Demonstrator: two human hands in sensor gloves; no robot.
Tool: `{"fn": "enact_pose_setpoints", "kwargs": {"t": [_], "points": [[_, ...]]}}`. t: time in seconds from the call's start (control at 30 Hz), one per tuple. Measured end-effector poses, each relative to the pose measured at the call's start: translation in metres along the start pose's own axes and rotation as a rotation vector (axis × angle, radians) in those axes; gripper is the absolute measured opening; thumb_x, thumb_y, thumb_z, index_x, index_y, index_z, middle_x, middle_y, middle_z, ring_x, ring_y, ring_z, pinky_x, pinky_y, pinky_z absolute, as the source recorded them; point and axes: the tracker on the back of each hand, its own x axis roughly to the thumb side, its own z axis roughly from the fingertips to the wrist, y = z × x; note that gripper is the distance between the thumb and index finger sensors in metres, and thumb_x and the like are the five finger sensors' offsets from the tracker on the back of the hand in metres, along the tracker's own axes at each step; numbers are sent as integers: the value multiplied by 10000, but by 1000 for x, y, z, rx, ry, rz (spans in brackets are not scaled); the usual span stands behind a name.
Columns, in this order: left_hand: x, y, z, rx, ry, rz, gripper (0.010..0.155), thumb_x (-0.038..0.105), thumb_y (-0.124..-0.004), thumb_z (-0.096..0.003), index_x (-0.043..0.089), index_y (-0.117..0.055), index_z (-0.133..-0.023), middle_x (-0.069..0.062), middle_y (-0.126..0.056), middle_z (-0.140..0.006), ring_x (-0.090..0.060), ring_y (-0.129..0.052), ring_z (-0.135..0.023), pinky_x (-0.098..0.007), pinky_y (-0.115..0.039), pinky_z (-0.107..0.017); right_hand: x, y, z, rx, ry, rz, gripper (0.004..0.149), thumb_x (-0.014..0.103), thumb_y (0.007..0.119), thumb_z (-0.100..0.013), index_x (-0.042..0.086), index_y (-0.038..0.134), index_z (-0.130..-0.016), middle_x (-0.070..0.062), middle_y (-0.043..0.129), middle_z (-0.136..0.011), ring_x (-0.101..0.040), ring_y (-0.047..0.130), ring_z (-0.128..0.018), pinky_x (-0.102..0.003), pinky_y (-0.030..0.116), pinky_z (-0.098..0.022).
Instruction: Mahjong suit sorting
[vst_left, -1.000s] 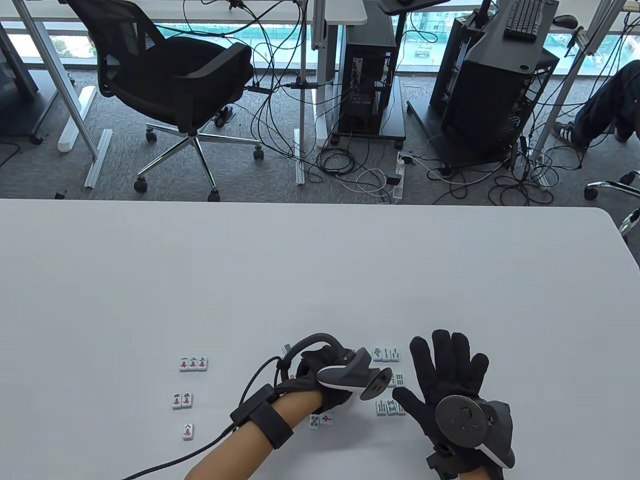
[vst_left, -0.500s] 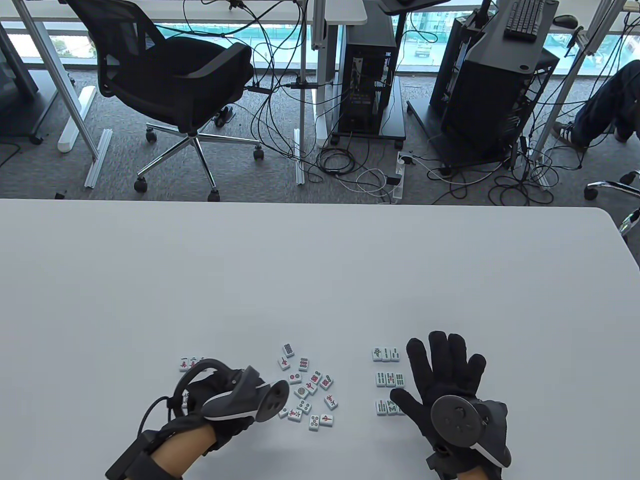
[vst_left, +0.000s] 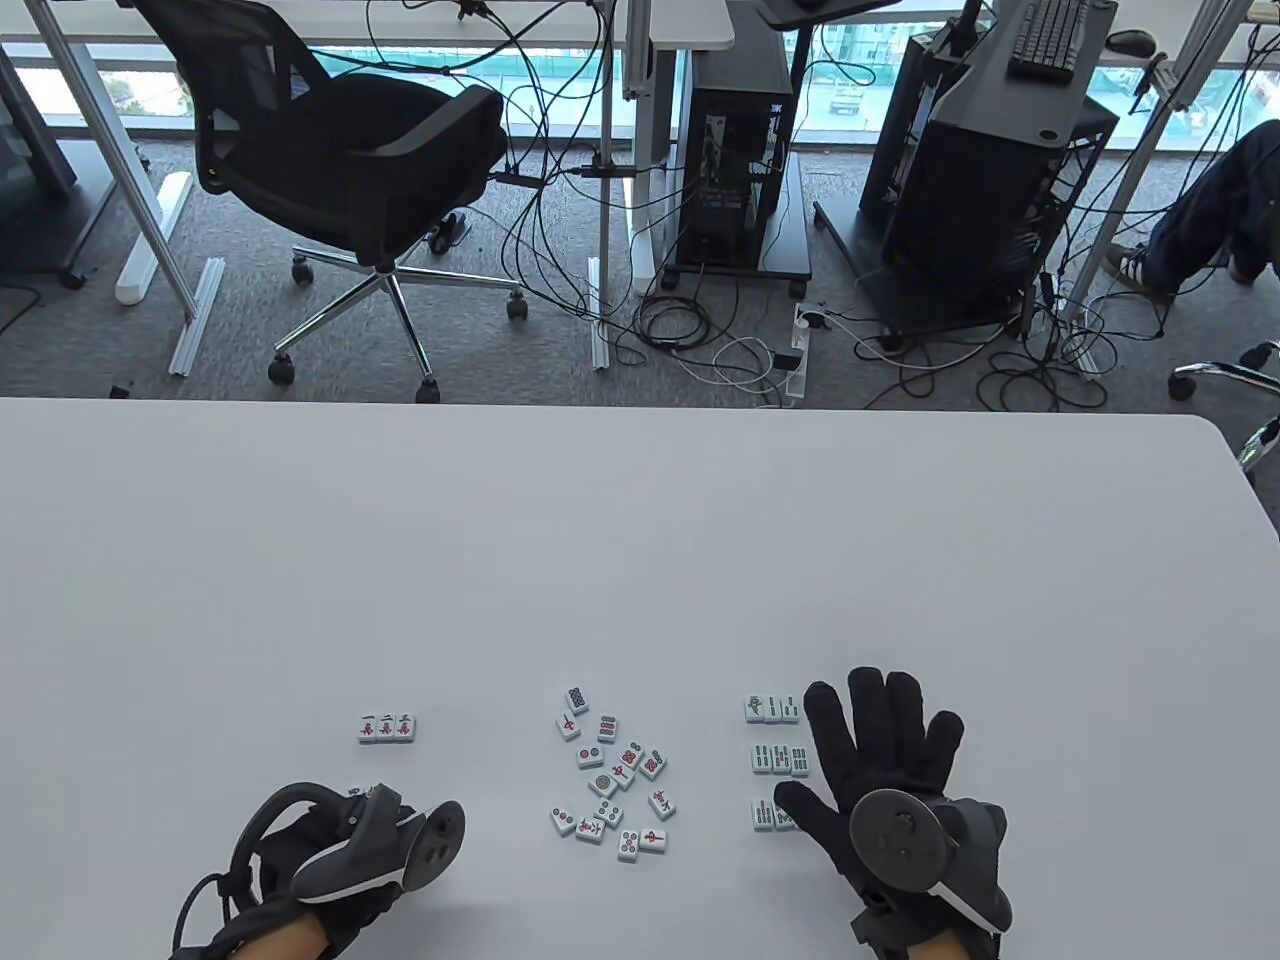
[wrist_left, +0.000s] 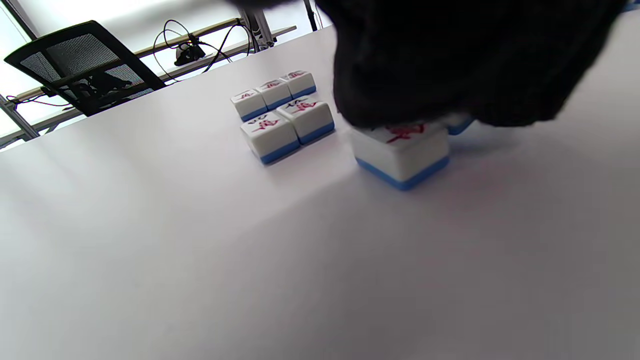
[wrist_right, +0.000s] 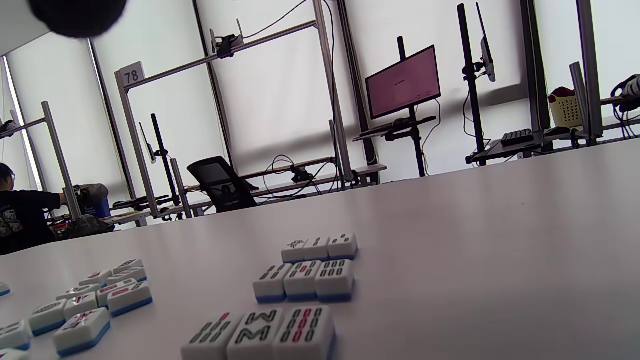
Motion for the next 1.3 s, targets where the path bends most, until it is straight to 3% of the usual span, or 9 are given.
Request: {"fn": "enact_pose_setpoints", "kwargs": {"t": [0.33,0.43,0.6,0.83,1.03,1.17,1.3], "points": [[-2,-4,5,-11,15,-5,653,572,-884,-266,210,-846,-809,162,-998,-298,-55,-907,-16,-303,-829,-108,1,0,0,3,-1,2,817,658,577,-465,348,165,-1100,-132,96,-1182,-441,29,-1041,-733,118,-689],[-2,9,7,12,16,11,656,577,-881,-267,216,-846,-813,156,-1003,-310,-60,-913,-25,-306,-829,-129,1,0,0,0,-1,-5,818,657,578,-465,349,163,-1099,-132,94,-1182,-441,26,-1041,-733,116,-689],[9,45,0,146,-8,33,605,562,-876,-281,208,-876,-772,155,-1005,-315,-63,-919,-31,-308,-832,-135,0,-1,0,-4,3,-12,817,656,578,-465,350,163,-1098,-131,93,-1182,-439,25,-1041,-732,113,-690],[66,88,-29,342,-168,4,545,547,-869,-294,216,-902,-726,162,-1005,-303,-62,-919,-26,-308,-837,-123,0,-1,0,-7,1,-14,817,656,578,-465,348,164,-1099,-130,92,-1182,-439,25,-1041,-732,114,-690],[118,99,-62,450,-315,-50,574,524,-877,-293,246,-850,-794,171,-1002,-344,-56,-933,-66,-305,-846,-164,-2,-2,0,-10,4,-22,817,656,578,-466,349,164,-1099,-130,93,-1181,-438,26,-1041,-732,114,-690],[140,99,-80,436,-389,-62,616,510,-893,-285,302,-795,-857,163,-1003,-356,-54,-934,-78,-303,-848,-173,-2,-3,0,-15,4,-34,817,655,579,-466,350,164,-1099,-131,91,-1182,-439,25,-1041,-732,112,-691],[156,100,-95,353,-421,-88,594,500,-901,-280,307,-822,-836,153,-1007,-354,-62,-933,-75,-309,-846,-172,-3,-3,0,-15,4,-37,816,655,579,-467,351,163,-1099,-129,91,-1182,-439,24,-1042,-731,112,-692]]}}
